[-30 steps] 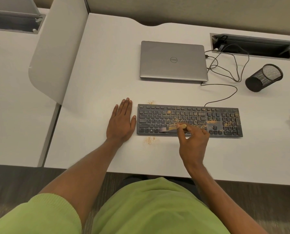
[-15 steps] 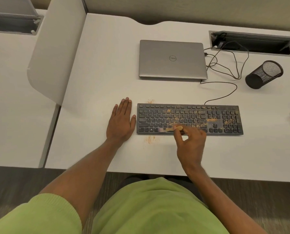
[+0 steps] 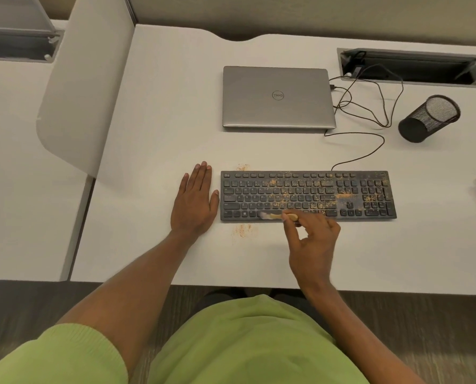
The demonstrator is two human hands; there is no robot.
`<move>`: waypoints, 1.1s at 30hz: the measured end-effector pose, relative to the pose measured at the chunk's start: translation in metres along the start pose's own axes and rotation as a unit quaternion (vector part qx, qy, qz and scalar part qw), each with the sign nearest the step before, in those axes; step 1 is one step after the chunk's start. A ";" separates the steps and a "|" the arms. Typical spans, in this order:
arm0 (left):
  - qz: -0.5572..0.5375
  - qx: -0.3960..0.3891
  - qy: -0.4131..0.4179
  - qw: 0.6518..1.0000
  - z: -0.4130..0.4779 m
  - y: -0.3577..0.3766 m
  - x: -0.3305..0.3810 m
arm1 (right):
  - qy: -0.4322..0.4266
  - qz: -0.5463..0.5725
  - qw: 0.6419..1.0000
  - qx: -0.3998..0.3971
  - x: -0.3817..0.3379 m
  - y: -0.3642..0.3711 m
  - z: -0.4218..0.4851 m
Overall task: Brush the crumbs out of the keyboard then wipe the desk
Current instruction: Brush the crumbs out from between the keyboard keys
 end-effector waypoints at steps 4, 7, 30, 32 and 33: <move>-0.005 -0.001 0.001 1.000 0.000 0.000 0.000 | 0.046 -0.024 0.998 0.044 0.022 -0.018 0.004; -0.006 -0.001 0.002 1.000 0.000 0.000 -0.001 | 0.085 -0.056 0.991 0.087 0.039 -0.041 0.010; -0.002 -0.003 0.000 1.000 0.000 0.001 0.000 | 0.068 -0.056 0.991 0.098 0.019 -0.034 0.036; -0.002 -0.003 0.001 1.000 0.000 0.000 0.000 | 0.060 -0.038 0.995 0.070 0.012 -0.023 0.042; -0.002 -0.004 0.000 1.000 0.000 0.000 0.000 | 0.058 -0.036 0.996 0.060 0.010 -0.018 0.045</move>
Point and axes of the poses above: each hand's wrist, its own z-axis towards the middle knuckle, its own y-axis out of the palm, x = y × z, the point moved 2 cm from there along z, towards the middle knuckle, and after that the axes turned 7 degrees about z, right-handed, at the moved point
